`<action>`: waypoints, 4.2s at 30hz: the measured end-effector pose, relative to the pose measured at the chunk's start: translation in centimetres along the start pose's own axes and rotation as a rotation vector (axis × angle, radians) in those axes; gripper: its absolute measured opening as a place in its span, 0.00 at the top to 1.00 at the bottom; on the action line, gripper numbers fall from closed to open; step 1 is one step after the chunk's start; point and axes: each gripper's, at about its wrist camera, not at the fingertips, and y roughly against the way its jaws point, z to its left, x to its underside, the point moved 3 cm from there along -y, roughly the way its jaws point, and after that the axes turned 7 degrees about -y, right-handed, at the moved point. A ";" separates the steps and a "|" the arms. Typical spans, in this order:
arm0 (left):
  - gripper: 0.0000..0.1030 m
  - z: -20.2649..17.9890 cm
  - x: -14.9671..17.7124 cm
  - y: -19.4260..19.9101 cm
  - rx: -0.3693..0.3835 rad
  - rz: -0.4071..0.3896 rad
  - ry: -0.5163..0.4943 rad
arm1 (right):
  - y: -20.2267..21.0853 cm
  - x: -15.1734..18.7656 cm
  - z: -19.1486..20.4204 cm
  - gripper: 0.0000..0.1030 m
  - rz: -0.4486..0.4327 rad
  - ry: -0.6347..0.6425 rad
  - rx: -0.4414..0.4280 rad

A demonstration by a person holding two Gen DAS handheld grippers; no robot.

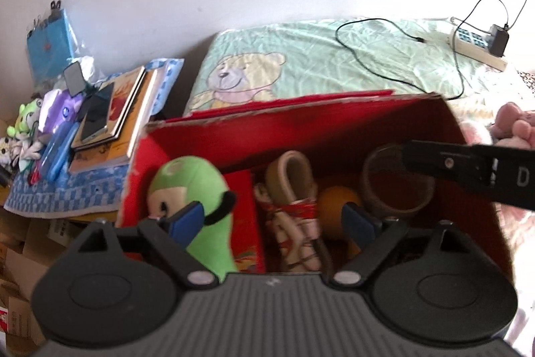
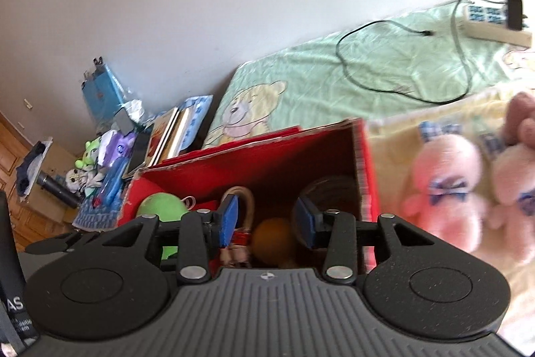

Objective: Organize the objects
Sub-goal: 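Move the open right gripper back to the plush toys on the bed, then grasp the mauve teddy bear with the right gripper, then lift the mauve teddy bear with the right gripper toward the red box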

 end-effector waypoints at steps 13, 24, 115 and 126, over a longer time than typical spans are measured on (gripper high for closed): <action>0.11 -9.8 -2.7 3.3 0.030 -0.054 -0.052 | 6.9 -1.7 -7.6 0.59 -0.080 -0.009 0.070; 0.11 -19.1 -3.4 4.5 0.054 -0.051 -0.121 | 11.1 -2.3 -14.3 0.58 -0.086 -0.027 0.110; 0.17 -27.5 -1.7 -0.4 0.409 -0.010 -0.197 | 10.4 -2.0 -26.6 0.54 0.038 -0.226 -0.048; 0.11 -26.4 -2.2 -1.6 0.473 -0.013 -0.151 | 9.4 -4.1 -25.7 0.46 -0.029 -0.178 -0.049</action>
